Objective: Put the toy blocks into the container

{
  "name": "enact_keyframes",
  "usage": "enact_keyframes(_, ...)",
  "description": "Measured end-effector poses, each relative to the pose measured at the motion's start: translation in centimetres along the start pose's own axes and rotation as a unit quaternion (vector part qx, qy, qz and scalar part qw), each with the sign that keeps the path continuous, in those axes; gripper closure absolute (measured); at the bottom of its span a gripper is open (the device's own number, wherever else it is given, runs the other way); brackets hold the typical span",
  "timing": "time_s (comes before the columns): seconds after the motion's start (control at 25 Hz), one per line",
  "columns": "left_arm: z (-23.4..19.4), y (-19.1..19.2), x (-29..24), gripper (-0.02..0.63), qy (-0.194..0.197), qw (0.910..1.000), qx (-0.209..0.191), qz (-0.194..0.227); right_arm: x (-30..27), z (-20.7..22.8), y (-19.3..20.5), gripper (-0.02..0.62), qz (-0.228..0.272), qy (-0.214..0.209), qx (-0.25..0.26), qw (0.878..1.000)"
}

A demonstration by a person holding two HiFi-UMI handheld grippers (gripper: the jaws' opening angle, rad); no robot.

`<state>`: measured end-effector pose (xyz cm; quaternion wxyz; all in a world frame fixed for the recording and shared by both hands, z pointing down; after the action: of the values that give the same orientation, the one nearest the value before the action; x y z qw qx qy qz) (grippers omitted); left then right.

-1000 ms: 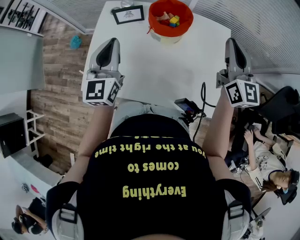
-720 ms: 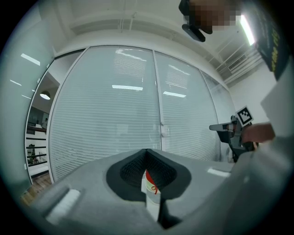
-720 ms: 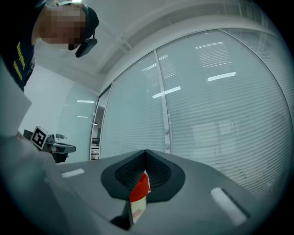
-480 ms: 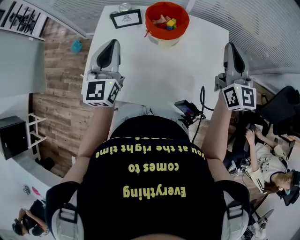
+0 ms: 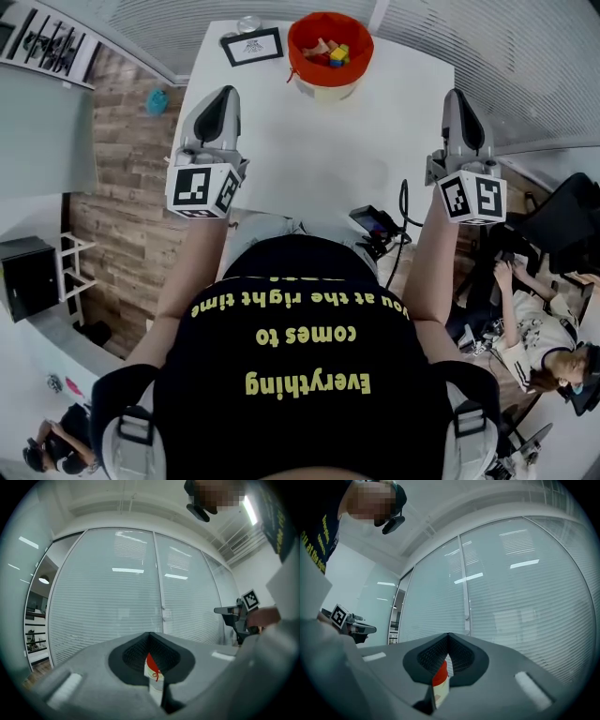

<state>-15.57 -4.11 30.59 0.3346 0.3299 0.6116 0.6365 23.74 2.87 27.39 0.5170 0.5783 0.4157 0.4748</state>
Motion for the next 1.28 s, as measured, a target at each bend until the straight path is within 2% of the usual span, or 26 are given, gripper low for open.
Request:
enact_keyframes(0.4,0.4,-0.3,0.2,0.607,-0.003,0.9999,-0.011,0.001,-0.1,-0.2,-0.5,0.589,0.008,-0.004,0.001,1.000)
enact_keyframes(1.28,1.3,0.2,0.6,0.607,-0.010,0.9999,-0.001,-0.001,0.5,0.1,-0.8,0.589,0.009,-0.008,0.006,1.000)
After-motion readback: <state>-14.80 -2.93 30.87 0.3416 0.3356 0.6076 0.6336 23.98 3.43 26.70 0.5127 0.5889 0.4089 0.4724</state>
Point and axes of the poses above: the fingertips, and each gripper's own axes: x backward along the fingers, z to its right, y out of its underside, the point moved 9 cm from there along x, backward along the fingers, and after that the axes turned 1 degree about -y, right-handed, at the moved point
